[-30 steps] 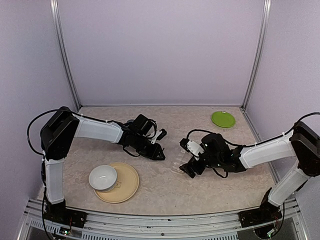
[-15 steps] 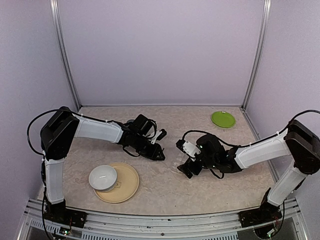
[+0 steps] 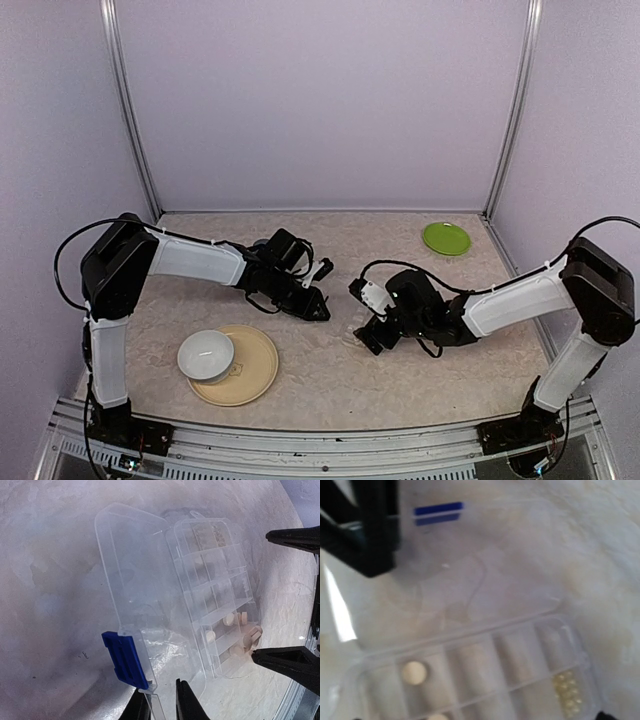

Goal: Sort the pills into containers
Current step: Adjust the pill in the compartment of the pill container.

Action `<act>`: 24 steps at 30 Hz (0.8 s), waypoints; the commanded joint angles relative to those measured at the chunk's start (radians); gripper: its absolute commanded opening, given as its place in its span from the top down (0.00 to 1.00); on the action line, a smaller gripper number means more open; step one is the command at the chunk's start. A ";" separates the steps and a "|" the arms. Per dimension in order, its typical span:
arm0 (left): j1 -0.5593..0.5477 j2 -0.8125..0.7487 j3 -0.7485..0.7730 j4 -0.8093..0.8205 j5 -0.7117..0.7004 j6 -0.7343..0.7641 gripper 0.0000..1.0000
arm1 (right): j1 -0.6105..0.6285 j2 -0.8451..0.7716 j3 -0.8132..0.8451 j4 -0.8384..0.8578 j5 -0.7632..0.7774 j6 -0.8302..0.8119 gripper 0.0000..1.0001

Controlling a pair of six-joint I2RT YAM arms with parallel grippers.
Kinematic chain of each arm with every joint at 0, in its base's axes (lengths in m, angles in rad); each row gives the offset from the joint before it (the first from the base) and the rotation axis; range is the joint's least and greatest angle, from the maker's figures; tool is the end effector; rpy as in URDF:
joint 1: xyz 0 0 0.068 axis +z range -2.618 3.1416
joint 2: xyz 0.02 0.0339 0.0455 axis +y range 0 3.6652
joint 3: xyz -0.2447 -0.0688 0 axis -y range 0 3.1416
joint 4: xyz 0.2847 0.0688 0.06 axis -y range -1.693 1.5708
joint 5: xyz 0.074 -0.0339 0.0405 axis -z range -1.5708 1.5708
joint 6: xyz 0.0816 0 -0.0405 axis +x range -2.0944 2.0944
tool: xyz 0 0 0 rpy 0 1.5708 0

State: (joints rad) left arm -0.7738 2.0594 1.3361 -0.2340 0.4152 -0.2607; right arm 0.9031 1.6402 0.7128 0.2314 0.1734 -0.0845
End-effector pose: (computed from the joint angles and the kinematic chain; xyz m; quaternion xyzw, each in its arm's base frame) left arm 0.3157 -0.3545 0.0646 0.2969 0.8865 -0.3169 0.1597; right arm 0.2428 0.2852 0.0668 -0.3954 0.8120 0.0960 0.4184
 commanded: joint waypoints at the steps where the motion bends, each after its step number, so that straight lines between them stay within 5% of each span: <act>1: 0.005 0.002 0.019 -0.012 0.014 0.020 0.82 | 0.010 0.024 0.027 -0.021 0.079 0.017 0.00; 24: 0.005 -0.005 0.020 -0.014 0.013 0.017 0.82 | 0.010 -0.028 0.022 -0.007 0.019 0.013 0.00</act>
State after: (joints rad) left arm -0.7734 2.0590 1.3361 -0.2340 0.4156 -0.2604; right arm 0.9031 1.6398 0.7197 0.2222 0.1963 -0.0811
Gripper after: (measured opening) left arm 0.177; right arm 0.999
